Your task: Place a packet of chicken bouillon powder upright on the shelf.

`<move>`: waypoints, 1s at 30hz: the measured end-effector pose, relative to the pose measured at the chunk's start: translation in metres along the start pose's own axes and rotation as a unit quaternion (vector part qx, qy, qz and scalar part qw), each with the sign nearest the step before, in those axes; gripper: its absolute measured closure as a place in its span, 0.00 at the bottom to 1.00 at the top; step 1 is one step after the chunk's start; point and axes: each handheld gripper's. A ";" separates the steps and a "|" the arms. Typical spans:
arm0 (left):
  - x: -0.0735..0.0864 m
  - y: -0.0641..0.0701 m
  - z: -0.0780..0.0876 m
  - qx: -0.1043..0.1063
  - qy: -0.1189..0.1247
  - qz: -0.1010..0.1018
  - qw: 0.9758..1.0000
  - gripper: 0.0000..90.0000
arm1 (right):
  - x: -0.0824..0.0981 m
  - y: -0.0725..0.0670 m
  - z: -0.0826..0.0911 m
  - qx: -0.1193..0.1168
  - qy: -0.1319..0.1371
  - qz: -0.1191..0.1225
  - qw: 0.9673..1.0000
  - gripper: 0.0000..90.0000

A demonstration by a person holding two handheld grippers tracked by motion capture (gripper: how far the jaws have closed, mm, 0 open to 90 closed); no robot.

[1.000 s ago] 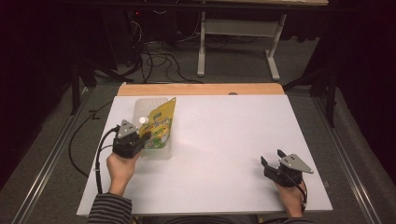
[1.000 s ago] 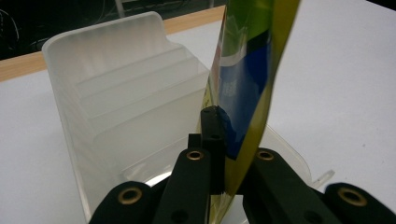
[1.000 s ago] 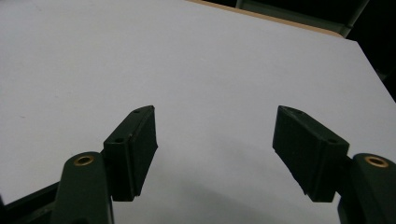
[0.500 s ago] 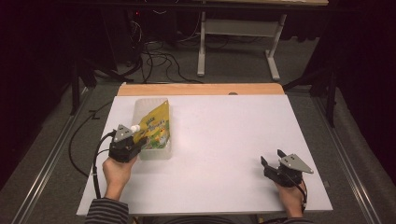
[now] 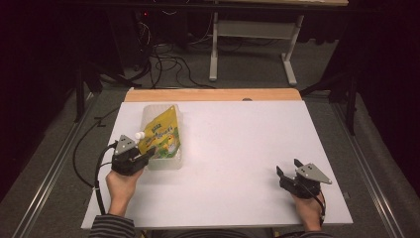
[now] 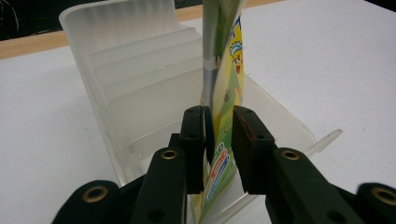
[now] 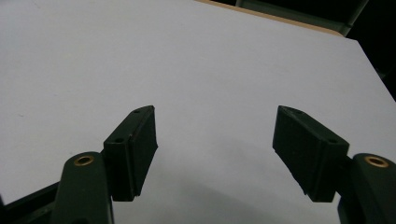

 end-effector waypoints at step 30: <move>0.028 0.002 0.049 -0.033 0.055 0.048 0.997 0.54 | 0.000 -0.001 0.000 0.002 -0.002 -0.001 1.000 0.35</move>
Point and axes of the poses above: each handheld gripper's, and its own axes: z roughly backward along the jaws, x roughly out of its underside, y roughly to its right, and after that the axes turned 10 degrees about z, right-handed
